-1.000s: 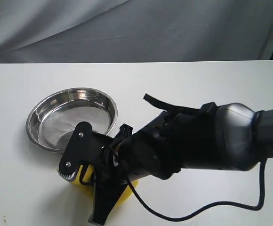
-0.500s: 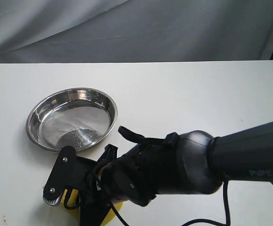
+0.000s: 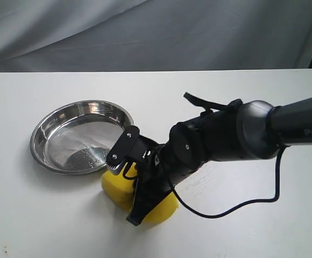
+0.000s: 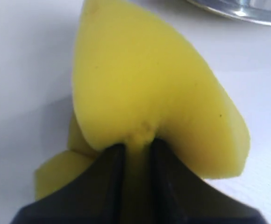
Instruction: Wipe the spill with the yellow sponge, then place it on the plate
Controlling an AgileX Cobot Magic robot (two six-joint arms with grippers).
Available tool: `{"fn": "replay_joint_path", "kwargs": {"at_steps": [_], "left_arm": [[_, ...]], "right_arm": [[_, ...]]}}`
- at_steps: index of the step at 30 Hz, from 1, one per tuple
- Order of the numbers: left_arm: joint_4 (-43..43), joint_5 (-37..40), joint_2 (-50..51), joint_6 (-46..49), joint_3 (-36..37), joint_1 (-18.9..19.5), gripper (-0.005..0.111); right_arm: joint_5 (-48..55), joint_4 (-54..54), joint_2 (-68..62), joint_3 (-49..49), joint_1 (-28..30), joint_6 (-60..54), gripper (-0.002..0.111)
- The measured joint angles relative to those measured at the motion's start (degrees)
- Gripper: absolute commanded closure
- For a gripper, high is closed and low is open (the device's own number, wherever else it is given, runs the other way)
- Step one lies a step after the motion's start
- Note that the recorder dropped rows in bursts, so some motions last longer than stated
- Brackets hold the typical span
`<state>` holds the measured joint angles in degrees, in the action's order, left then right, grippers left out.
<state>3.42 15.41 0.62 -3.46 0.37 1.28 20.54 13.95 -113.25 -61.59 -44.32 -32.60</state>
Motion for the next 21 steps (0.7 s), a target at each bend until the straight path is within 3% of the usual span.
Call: {"fn": "replay_joint_path", "kwargs": {"at_steps": [6, 21], "left_arm": [[0.0, 0.0, 0.0, 0.0, 0.0, 0.0, 0.107], [0.0, 0.0, 0.0, 0.0, 0.0, 0.0, 0.107]], "right_arm": [[2.48, -0.52, 1.19, -0.08, 2.05, 0.0, 0.108], [10.68, -3.04, 20.49, 1.33, 2.65, 0.55, 0.108]]}}
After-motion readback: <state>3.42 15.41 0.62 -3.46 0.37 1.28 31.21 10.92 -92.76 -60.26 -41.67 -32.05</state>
